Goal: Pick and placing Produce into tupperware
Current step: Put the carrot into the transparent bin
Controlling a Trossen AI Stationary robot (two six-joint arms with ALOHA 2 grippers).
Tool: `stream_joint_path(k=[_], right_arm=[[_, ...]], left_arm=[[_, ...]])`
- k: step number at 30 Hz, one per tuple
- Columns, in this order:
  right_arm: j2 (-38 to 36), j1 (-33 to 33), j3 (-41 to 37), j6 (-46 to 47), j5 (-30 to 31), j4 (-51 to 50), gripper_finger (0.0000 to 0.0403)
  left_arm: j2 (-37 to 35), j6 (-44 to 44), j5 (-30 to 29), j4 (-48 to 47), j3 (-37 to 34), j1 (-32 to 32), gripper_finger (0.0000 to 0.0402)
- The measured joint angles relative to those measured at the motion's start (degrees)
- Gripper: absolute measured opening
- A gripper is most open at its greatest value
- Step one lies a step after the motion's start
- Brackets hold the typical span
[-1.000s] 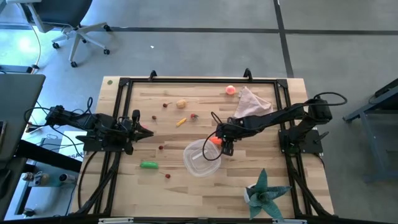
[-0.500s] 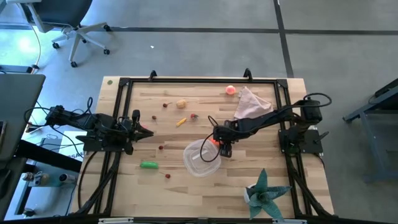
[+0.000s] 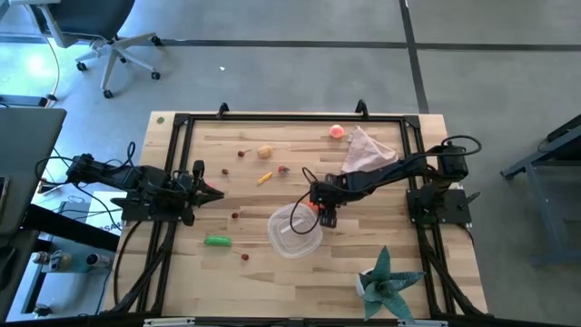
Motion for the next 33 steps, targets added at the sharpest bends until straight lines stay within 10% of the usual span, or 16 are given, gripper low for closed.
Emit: stream_joint_path(k=[33], right_arm=[[-0.1,0.0,0.0,1.9,-0.6,-0.7,0.0181]], left_arm=[[0.0,0.0,0.0,0.0,0.0,0.0,0.0021]])
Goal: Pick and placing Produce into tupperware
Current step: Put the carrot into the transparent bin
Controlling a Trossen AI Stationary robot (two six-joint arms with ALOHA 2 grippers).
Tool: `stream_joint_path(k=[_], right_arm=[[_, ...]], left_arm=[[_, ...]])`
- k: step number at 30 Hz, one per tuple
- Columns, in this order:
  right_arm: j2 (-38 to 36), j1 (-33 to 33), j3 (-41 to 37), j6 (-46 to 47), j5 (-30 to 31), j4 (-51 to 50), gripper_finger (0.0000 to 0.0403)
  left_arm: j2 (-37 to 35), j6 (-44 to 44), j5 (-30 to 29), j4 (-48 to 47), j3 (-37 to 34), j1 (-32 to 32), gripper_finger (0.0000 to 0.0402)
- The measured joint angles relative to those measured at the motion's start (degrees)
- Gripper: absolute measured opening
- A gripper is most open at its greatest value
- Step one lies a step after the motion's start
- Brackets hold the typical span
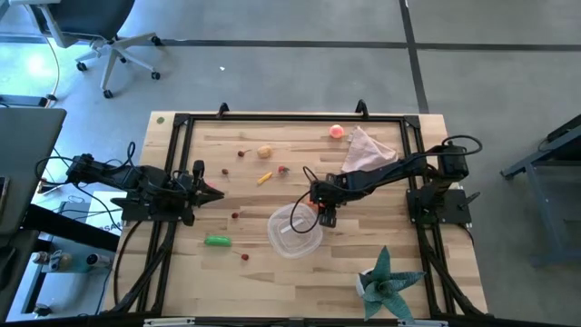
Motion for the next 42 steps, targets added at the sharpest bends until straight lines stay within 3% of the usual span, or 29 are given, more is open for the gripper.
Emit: stream_joint_path(k=[20,27,34,42], right_arm=[[-11.2,0.0,0.0,2.1,0.7,-4.6,0.0180],[-15.7,1.9,0.6,0.9,-1.7,0.2,0.0180],[-12.8,6.1,8.1,-3.2,-1.5,1.4,0.0180],[-3.3,7.2,18.4,-5.9,-1.5,-3.0,0.0180]], left_arm=[[0.0,0.0,0.0,0.0,0.0,0.0,0.0021],[0.0,0.0,0.0,0.0,0.0,0.0,0.0021],[0.0,0.0,0.0,0.0,0.0,0.0,0.0021],[0.0,0.0,0.0,0.0,0.0,0.0,0.0021]])
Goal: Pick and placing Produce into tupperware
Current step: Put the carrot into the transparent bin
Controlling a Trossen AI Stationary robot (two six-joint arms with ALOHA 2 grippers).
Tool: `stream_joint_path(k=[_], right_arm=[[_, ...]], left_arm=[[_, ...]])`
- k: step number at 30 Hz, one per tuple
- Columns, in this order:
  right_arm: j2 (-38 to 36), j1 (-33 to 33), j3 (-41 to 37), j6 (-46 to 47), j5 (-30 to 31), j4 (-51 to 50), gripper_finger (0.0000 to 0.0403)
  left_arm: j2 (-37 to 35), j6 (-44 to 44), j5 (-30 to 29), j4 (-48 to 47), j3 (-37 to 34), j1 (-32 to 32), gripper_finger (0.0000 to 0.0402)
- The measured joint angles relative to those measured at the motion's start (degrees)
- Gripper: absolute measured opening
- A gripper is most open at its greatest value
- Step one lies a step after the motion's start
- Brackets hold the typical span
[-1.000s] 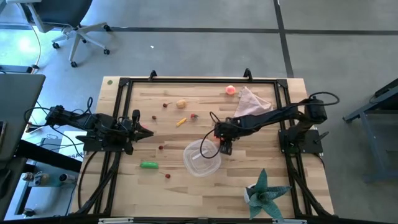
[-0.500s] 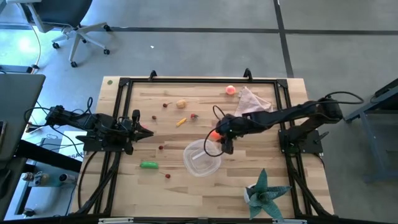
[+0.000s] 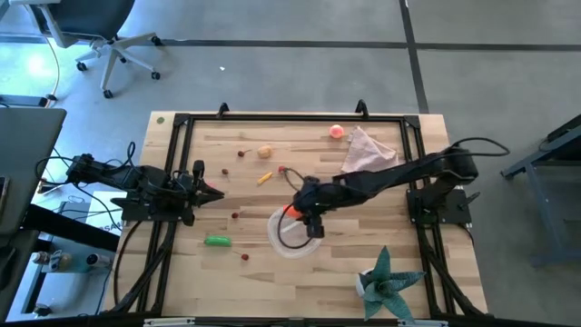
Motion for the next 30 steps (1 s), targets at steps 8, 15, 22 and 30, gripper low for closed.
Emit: stream_joint_path(k=[8,15,22,30], right_arm=[[9.4,0.0,3.0,-0.5,-3.4,-1.2,0.0181],[12.9,0.0,3.0,-0.5,-4.7,0.0,0.0181],[15.5,0.0,3.0,-0.5,-4.9,0.0,0.0181],[16.3,0.0,3.0,-0.5,-4.8,0.3,0.0181]], left_arm=[[0.0,0.0,0.0,0.0,0.0,0.0,0.0021],[0.0,0.0,0.0,0.0,0.0,0.0,0.0021],[0.0,0.0,0.0,0.0,0.0,0.0,0.0021],[0.0,0.0,0.0,0.0,0.0,0.0,0.0021]])
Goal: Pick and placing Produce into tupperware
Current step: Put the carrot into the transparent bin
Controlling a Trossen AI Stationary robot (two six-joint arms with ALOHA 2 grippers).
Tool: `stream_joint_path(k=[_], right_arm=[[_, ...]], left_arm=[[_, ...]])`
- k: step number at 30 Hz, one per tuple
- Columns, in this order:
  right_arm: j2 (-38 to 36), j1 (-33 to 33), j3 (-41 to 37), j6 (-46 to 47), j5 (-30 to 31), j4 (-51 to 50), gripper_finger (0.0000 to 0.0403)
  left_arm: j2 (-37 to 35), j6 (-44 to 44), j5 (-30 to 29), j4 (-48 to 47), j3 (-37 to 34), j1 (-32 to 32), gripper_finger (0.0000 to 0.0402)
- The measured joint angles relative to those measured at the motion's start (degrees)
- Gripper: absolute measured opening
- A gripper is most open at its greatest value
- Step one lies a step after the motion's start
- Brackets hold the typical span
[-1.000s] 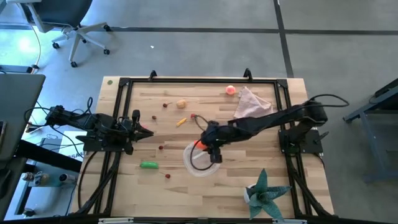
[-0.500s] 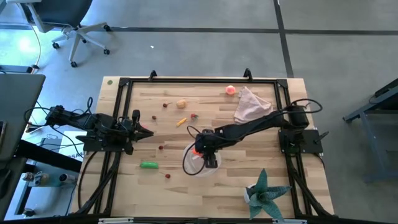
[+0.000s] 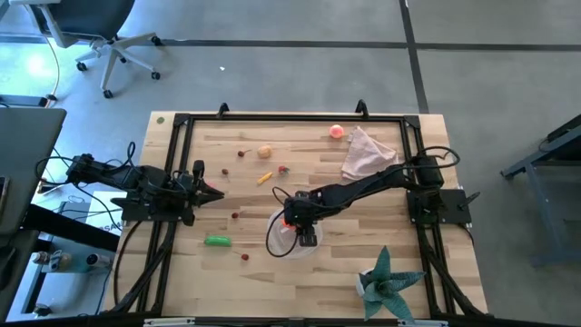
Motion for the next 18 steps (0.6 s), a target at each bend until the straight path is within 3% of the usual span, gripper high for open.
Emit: stream_joint_path(k=[11,18], right_arm=[[0.0,-1.3,0.0,1.5,-1.1,0.0,0.0185],[0.0,-1.3,0.0,1.7,-1.2,0.3,0.0212]], left_arm=[[0.0,0.0,0.0,0.0,0.0,0.0,0.0021],[0.0,0.0,0.0,0.0,0.0,0.0,0.0021]])
